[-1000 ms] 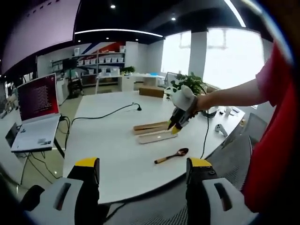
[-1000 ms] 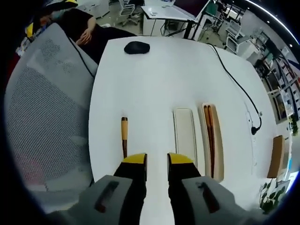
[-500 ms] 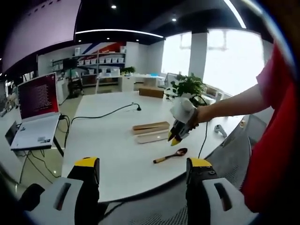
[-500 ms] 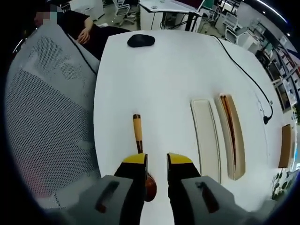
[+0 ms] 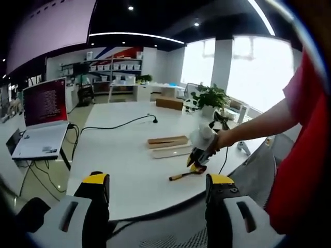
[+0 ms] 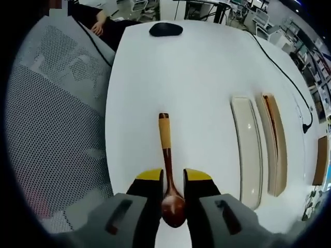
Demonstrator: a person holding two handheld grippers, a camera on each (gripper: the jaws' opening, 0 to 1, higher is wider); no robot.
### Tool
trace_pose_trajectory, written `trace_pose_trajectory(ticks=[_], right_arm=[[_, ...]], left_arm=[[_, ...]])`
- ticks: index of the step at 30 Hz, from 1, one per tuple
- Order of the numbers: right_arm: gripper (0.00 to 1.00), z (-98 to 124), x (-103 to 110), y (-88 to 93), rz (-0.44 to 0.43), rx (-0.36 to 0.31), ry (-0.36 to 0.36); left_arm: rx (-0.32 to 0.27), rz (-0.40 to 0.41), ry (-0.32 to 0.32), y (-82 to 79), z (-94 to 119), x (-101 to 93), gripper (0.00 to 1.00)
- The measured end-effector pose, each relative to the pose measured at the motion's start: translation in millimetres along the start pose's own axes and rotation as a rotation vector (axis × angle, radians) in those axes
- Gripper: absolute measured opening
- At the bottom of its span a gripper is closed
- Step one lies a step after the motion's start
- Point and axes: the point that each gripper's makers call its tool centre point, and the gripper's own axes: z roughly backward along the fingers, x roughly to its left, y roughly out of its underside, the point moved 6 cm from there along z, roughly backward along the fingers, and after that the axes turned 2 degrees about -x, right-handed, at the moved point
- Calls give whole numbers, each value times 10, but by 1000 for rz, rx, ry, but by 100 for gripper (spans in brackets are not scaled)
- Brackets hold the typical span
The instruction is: Arrange the utensils inside the cutlery case until each visible utensil rests in its matching compartment.
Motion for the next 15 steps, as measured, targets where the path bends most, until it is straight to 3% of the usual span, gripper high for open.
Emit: trace_pose_trajectory(ticks=[15], right_arm=[[9,-193,59,40,31,58,-25]], left_arm=[[5,-5,-1,15,11,-12,78]])
